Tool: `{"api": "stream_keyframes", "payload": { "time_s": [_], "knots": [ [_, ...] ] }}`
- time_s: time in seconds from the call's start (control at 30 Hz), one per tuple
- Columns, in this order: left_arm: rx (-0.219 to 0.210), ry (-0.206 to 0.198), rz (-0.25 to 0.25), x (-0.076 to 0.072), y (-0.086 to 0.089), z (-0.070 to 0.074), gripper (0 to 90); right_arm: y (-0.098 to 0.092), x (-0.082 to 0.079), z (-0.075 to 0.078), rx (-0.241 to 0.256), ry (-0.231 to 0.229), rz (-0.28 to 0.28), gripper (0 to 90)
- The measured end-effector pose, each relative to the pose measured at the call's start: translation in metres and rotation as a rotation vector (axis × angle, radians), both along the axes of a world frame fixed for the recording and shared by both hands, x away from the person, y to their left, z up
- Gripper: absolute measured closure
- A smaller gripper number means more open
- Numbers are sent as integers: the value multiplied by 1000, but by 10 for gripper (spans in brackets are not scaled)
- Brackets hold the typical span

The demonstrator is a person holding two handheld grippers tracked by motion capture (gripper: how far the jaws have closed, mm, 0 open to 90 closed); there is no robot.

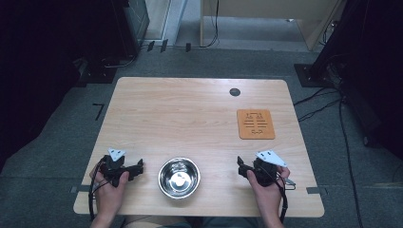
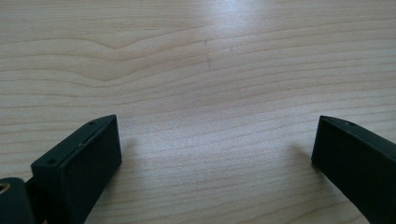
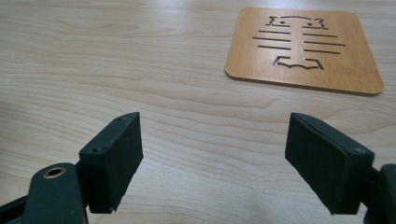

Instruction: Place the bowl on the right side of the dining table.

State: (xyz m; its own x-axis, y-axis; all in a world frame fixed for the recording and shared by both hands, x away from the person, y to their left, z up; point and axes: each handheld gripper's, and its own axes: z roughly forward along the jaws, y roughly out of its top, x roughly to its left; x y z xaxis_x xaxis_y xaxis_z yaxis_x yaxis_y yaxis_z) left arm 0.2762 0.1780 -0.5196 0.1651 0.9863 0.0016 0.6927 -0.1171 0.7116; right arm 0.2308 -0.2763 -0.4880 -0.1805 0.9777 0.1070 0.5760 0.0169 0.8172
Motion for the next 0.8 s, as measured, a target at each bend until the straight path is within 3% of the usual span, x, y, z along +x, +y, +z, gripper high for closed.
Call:
{"api": "stream_keyframes", "payload": {
  "time_s": [0.8],
  "knots": [
    [0, 0, 0, 0, 0, 0, 12, 22, -3, -1, -2, 0, 45, 190]
  ]
}}
